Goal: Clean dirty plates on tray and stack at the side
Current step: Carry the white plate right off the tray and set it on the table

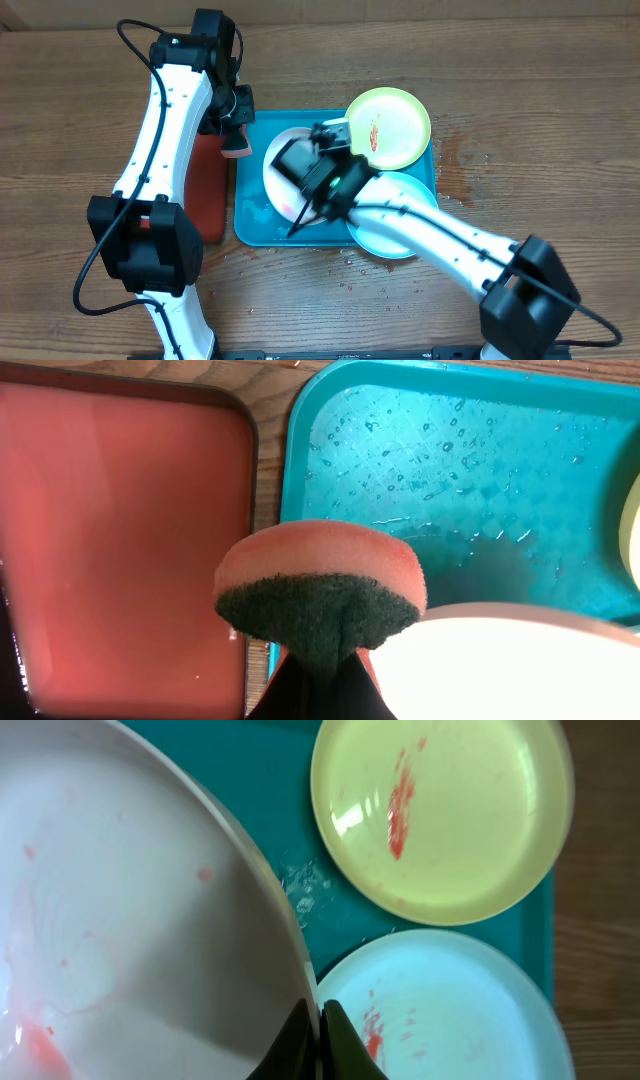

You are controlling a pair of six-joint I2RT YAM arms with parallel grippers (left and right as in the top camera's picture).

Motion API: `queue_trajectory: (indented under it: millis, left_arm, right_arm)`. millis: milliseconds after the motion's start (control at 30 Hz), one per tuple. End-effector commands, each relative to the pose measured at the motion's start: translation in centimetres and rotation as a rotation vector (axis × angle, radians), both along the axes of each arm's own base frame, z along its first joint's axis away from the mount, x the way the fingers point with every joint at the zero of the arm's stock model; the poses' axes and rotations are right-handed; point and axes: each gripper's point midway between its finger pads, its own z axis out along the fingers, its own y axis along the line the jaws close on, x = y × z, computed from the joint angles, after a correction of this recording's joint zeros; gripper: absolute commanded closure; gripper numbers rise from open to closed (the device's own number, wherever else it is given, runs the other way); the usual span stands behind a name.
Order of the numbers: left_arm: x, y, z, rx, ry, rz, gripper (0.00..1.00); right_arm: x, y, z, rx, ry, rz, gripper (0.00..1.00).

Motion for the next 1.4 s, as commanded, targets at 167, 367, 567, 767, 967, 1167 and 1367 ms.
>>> queue_trajectory:
  millis: [167,367,567,767,967,1167,1367]
  left_arm:
    - [0.3,-0.1,0.5,-0.012,-0.014,0.001,0.96]
    - [0.3,-0.2,0.5,-0.012,-0.015,-0.001,0.96]
    - [0.3,-0.1,0.5,-0.012,-0.015,-0.001,0.96]
    - [0.3,-0.2,0.5,-0.014,-0.014,0.003,0.96]
    - [0.2,-0.2,0.5,-0.013,-0.011,0.002,0.96]
    - [0.2,-0.2,0.5,-0.014,-0.011,0.003,0.96]
    - [0.2,-0.2,0.5,-0.013,-0.011,0.001,0.96]
  right_arm:
    - [3.2,-4.8,5.4,0.483,0.158,-0.08,0.96]
    - [5.6,-16.3,5.9,0.551,0.159,-0.338,0.96]
    - [4.1,-27.8,2.8,0.48,0.176,-0.639,0.96]
    - [1.0,-33.5,-2.7,0.49,0.214,-0.834,0.96]
    - [-0.8,-35.3,-8.9,0.497,0.168,-0.913,0.96]
    - [-0.9,-35.2,-11.0,0.501,0.118,-0.901,0.96]
    - [-1.3,-34.5,-11.0,0.526,0.155,-0.882,0.77]
